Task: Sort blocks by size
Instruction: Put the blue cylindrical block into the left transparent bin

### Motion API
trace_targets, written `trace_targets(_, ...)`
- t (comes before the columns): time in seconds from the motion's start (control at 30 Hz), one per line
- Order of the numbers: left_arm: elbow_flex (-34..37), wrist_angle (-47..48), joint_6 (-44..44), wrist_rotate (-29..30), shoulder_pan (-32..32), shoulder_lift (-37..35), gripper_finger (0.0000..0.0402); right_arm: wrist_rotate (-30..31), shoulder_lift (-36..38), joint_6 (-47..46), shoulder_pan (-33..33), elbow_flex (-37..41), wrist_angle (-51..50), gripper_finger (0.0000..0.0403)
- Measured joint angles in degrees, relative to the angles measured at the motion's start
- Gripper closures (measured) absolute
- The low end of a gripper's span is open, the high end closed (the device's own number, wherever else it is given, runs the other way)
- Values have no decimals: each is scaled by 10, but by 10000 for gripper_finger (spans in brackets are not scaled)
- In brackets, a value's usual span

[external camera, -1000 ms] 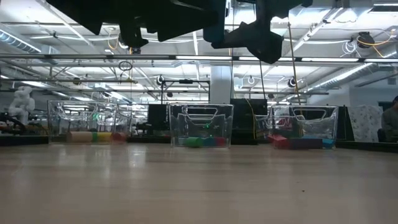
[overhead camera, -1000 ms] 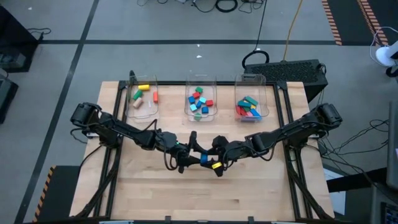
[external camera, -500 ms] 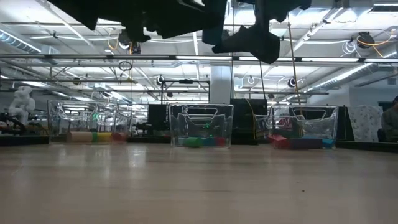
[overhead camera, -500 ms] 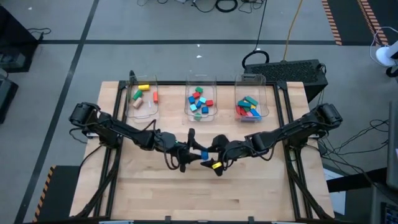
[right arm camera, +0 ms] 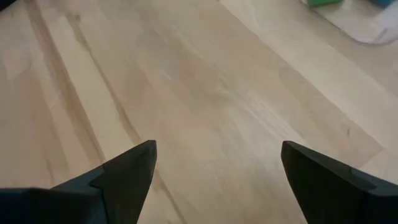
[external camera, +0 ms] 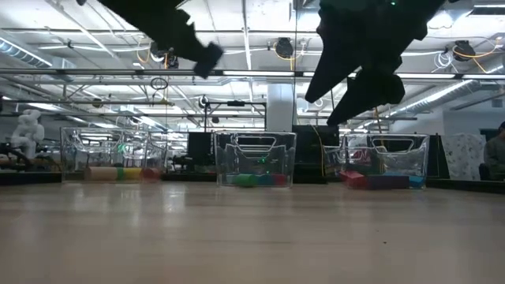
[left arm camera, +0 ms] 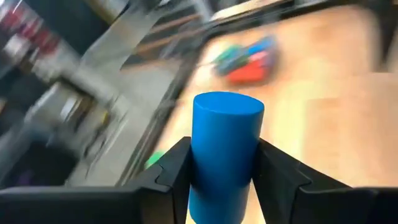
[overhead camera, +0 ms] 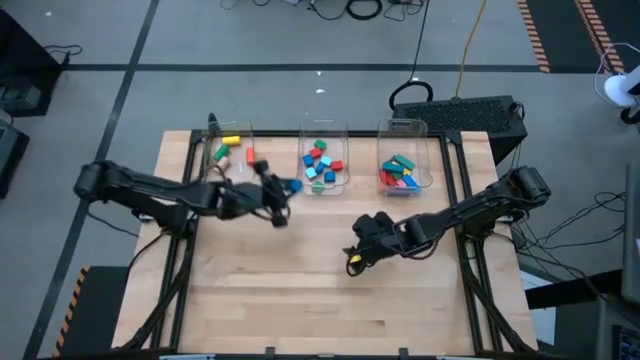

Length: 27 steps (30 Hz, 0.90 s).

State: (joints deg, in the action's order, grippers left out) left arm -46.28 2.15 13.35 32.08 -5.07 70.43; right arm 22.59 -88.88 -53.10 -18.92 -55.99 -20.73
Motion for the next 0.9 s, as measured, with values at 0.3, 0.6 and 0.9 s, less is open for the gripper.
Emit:
trace_targets(0.3, 0, 216, -192, 55, 155, -104, 264, 64, -9, 21, -19, 14, 26, 73)
trace_targets(0.6, 25, 256, -229, -3, 312, -60, 264, 56, -38, 31, -18, 15, 24, 73)
trace_targets(0.9, 59, 249, -236, -100, 446, -19, 264, 40, -40, 26, -37, 15, 21, 73)
